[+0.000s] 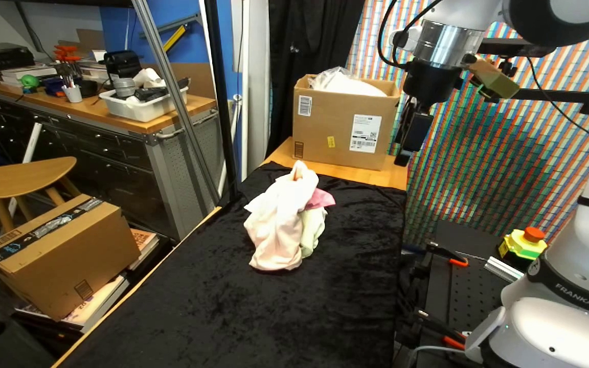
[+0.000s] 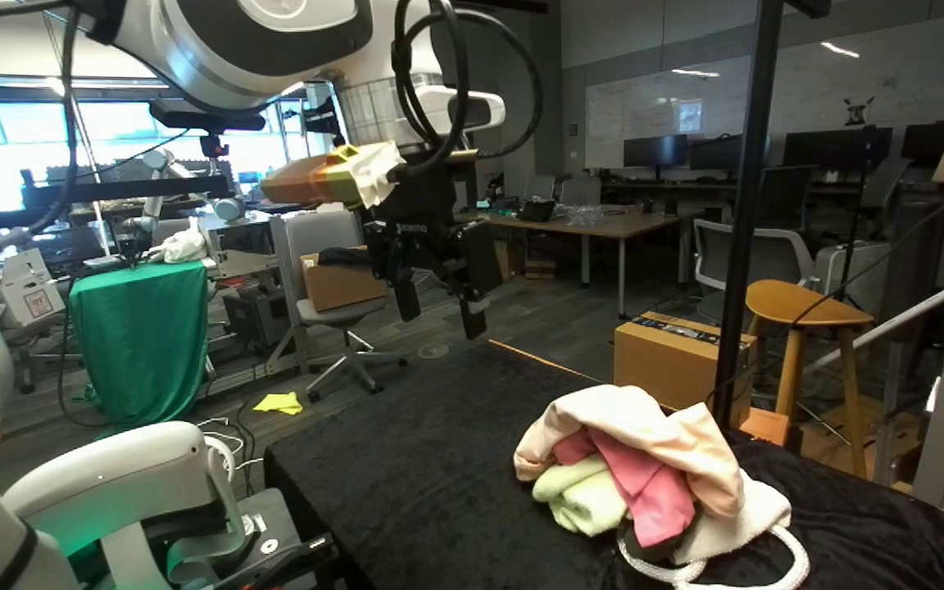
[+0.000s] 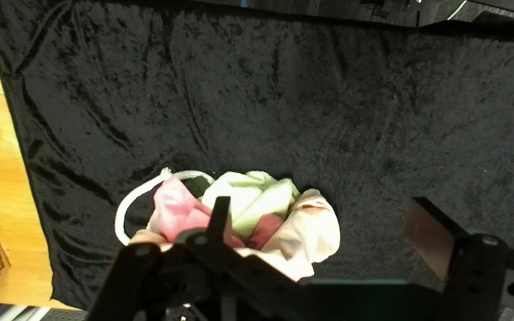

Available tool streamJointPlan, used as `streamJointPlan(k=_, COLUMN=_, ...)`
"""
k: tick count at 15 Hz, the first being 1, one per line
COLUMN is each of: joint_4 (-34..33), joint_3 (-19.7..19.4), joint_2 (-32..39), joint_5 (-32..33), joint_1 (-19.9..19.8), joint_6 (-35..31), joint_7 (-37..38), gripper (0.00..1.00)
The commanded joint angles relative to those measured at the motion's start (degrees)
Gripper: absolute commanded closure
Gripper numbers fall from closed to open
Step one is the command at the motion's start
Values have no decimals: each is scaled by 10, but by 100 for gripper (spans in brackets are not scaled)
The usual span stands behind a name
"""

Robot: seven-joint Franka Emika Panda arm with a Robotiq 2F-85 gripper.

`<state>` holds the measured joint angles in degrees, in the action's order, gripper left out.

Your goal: Pick up all the clothes and plush toy, then put them in one place

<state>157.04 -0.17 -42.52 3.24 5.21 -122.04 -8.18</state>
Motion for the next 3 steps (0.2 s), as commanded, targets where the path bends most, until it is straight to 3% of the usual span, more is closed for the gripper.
streamJointPlan(k=1, joint_4=2, joint_3=1, joint_2=-5, joint_5=-1, joint_1=-1, joint_6=2, joint_7=-2, gripper=0)
streamJointPlan(k=3, joint_4=4, joint_3=0, joint_2=-8, joint_5=-1, joint_1=-1, joint_6=1, joint_7=-3, gripper=0)
